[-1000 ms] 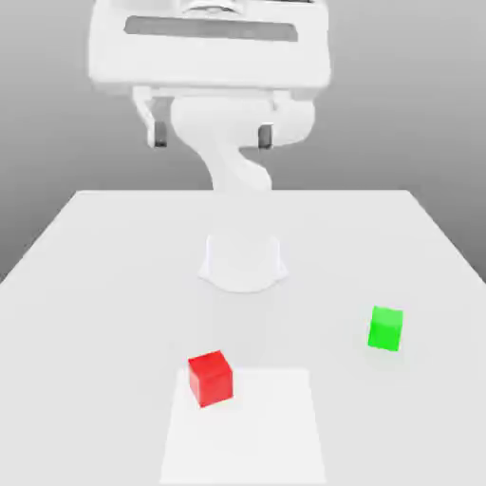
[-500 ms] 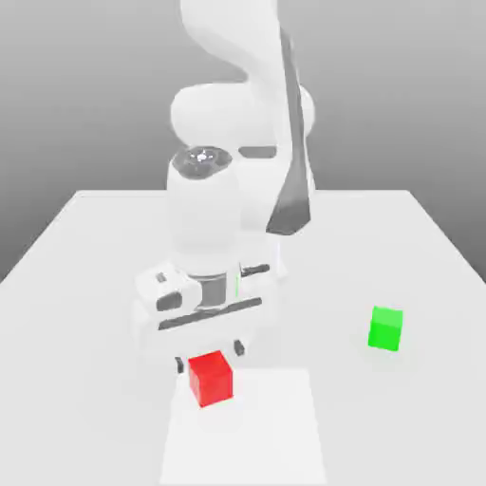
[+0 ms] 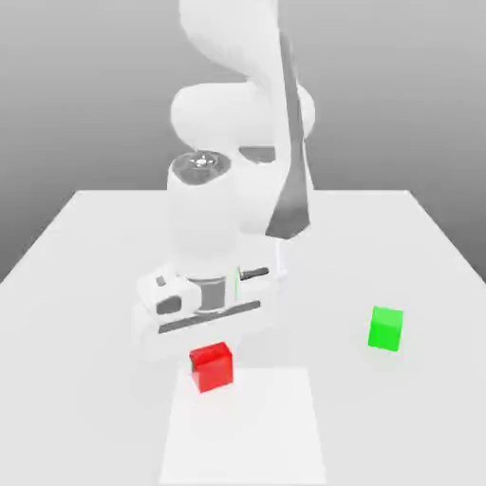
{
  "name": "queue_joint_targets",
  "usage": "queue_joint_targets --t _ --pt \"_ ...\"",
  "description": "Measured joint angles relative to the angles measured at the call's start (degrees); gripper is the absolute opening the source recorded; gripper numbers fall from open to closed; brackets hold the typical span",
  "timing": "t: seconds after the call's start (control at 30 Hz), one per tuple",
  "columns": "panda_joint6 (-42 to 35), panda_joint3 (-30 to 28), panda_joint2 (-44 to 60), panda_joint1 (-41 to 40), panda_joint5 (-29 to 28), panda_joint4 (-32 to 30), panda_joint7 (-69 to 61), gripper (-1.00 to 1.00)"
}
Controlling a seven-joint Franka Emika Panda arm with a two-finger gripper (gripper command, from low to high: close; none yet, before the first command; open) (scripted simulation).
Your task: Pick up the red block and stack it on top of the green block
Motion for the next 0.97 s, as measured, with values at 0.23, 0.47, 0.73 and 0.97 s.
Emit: queue_joint_targets --t 0.23,0.47,0.73,0.97 --pt "-4.8 7.4 -6.8 13.0 4.3 -2.0 -7.3 -1.00" --pt "-8.1 15.7 -12.3 28.3 8.0 -3.9 -15.0 -1.00" --pt "-3.5 21.8 -8.6 36.6 6.8 -5.0 -17.6 -1.00" --pt "5.6 21.4 0.9 35.5 0.7 -4.8 -13.4 1.00"
